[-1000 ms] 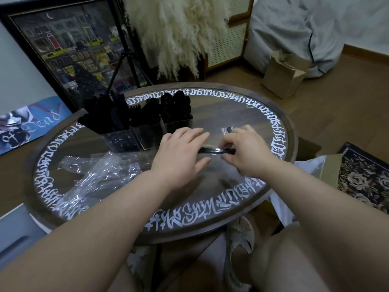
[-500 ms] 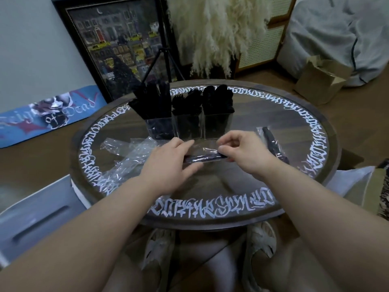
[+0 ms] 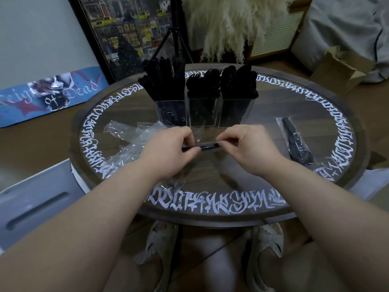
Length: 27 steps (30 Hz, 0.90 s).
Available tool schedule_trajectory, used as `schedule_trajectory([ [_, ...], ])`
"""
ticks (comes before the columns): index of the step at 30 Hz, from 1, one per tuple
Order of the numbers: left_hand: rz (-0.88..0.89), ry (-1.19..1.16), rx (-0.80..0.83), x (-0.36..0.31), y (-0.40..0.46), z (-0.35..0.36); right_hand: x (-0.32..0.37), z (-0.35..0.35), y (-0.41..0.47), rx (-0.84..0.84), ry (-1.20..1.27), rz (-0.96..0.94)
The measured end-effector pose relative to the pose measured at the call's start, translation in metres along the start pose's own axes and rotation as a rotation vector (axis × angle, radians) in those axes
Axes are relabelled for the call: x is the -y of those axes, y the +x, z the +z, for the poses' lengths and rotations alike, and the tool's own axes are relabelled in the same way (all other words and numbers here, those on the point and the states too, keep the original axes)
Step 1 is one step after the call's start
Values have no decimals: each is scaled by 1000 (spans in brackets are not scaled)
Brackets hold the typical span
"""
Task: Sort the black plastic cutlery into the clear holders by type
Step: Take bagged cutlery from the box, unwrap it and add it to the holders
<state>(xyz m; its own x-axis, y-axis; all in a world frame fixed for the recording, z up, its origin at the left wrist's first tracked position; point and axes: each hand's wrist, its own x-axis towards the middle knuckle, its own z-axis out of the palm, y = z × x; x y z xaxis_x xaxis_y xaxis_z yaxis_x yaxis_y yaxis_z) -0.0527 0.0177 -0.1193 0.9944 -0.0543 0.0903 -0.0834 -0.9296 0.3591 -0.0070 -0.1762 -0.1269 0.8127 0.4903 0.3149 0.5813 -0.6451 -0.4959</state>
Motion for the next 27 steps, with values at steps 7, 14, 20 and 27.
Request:
schedule_trajectory([
  [7, -58, -56, 152, -2, 3, 3, -2, 10, -6, -142, 127, -5],
  [14, -64, 0, 114, -6, 5, 2, 2, 13, -7, -100, 244, 127],
  [20, -49, -26, 38, -3, 6, 1, 8, 10, -2, -77, 532, 363],
  [27, -50, -51, -23, 5, 5, 0, 11, -1, 2, -141, 1112, 568],
])
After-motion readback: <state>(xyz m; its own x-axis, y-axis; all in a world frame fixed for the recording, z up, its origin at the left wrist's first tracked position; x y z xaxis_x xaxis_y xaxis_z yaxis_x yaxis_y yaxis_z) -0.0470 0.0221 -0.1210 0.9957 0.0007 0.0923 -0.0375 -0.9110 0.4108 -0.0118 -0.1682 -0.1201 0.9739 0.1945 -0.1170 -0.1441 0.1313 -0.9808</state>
